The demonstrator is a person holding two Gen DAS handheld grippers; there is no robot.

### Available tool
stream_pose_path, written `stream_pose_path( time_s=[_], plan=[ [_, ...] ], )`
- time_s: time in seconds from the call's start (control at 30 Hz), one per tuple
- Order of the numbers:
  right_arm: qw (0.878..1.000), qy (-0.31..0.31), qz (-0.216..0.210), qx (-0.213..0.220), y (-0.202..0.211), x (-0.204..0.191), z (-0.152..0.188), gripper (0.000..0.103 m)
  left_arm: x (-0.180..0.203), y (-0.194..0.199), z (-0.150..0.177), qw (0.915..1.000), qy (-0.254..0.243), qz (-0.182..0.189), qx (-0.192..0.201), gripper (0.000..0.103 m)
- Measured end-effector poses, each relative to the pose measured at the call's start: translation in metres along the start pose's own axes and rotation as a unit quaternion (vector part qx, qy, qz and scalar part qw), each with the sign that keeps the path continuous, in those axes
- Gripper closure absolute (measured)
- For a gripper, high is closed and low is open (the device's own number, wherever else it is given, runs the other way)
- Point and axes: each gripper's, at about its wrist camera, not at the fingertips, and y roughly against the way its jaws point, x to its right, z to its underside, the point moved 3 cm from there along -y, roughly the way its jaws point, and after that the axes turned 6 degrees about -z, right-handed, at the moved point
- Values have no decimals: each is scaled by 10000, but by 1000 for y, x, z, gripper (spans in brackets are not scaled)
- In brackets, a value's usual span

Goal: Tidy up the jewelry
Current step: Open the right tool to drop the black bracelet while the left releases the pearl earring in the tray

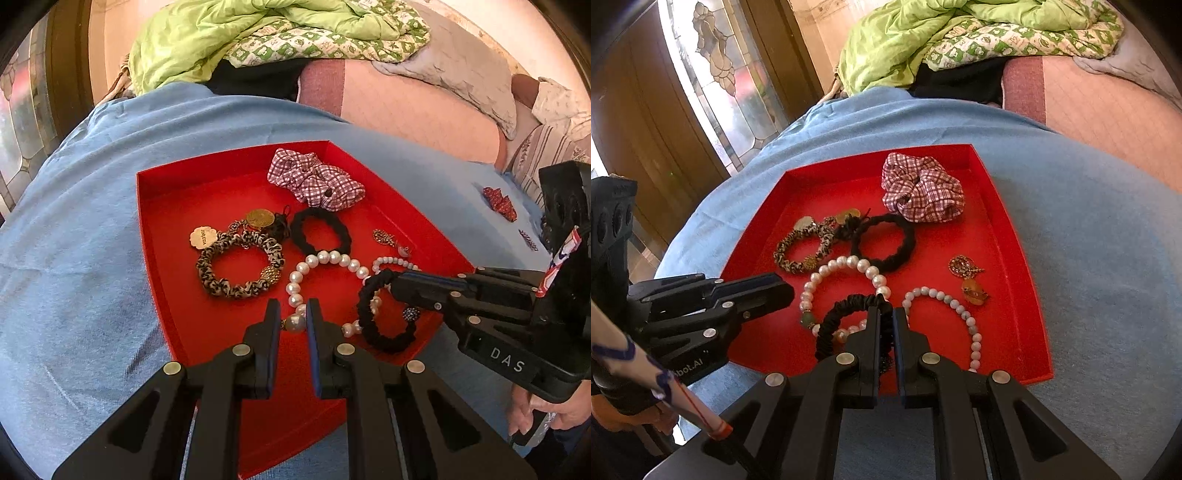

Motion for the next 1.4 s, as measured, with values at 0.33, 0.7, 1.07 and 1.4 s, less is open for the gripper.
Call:
stream_pose_path(
  time_s=[0.33,0.7,1.07,1.4],
  plan=[
    [9999,102,109,-21,1,-2,2,95,0,-4,0,9999,-52,-114,-40,90],
    [9996,162,210,-53,3,0,2,95,-2,-6,2,9996,-78,-248,-63,90],
    [9995,185,230,-90,2,-1,2,95,-3,-7,1,9995,-83,-291,-97,90],
    [9994,203,229,-140,2,-1,3,94,-1,-6,0,9992,-130,-377,-33,70]
  ],
)
